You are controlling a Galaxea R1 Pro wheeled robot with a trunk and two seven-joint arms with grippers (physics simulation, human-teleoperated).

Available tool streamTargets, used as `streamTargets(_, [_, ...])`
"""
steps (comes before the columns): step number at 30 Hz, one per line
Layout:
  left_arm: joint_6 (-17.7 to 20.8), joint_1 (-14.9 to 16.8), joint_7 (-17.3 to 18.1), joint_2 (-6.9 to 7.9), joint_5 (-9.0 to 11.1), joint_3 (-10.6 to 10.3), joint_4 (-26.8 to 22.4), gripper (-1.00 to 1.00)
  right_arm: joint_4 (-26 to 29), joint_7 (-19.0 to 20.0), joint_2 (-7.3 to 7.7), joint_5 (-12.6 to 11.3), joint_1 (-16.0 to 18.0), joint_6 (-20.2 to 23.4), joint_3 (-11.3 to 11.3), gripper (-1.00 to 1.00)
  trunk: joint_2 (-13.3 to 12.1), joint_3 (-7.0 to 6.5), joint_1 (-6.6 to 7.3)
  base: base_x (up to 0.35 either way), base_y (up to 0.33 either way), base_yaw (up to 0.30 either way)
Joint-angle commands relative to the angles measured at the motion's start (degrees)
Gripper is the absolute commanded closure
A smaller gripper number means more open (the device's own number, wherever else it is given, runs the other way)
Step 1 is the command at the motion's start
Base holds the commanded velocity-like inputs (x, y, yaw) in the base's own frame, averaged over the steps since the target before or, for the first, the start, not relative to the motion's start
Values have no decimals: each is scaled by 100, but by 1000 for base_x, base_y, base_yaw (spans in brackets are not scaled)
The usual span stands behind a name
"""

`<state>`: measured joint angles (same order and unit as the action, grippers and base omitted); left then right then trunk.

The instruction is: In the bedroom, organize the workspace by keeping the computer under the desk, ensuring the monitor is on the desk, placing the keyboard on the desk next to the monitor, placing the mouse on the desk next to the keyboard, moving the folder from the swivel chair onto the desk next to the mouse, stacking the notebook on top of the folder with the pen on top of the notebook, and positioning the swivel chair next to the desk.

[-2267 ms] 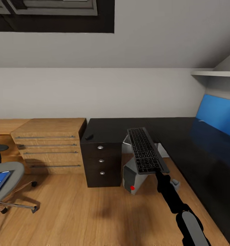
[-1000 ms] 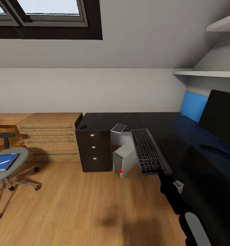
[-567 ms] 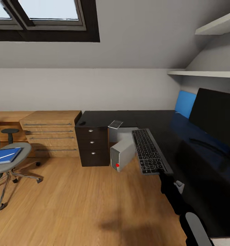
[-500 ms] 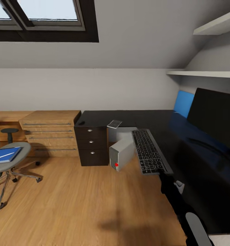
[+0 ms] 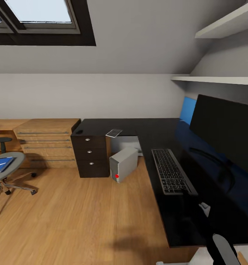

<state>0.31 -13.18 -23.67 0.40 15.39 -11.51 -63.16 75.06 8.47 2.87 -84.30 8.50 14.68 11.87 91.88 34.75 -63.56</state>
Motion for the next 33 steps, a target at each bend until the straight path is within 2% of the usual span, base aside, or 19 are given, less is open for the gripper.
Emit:
streamTargets(1, [0, -1, -38, 4, 43, -14, -12, -100, -71, 43, 22, -104, 10, 41, 4, 100, 3, 4, 0, 0, -340, 0])
streamTargets(4, [-3, -1, -40, 4, 43, -11, -10, -100, -326, 57, 135, -123, 29, 79, -17, 100, 3, 4, 0, 0, -341, 0])
streamTargets(5, [-4, -1, -41, 4, 43, -6, -10, -100, -654, 80, 233, -134, 64, 379, -19, 100, 3, 4, 0, 0, -343, 0])
streamTargets(8, [-4, -1, -41, 4, 43, -1, -12, -100, -834, 92, 282, -139, 111, 456, -18, 100, 3, 4, 0, 4, -343, 0])
streamTargets(17, [-226, -1, -41, 4, 43, 13, -10, -100, -870, 93, 293, -139, 117, 465, -18, 100, 3, 4, 0, 153, -292, 0])
streamTargets(24, [-241, -1, -33, 4, 43, 17, -12, -100, -871, 92, 268, -139, 117, 465, -5, 100, 3, 4, 0, 101, -42, 0])
streamTargets(30, [-242, -1, -32, 4, 43, 17, -12, -100, -869, 70, 277, -391, 117, 453, -7, 100, 3, 4, 0, 212, -1, 0])
streamTargets(33, [-242, -1, -32, 4, 43, 17, -12, -100, -867, 75, 272, -428, 117, 438, -3, 100, 3, 4, 0, 33, 0, 0])
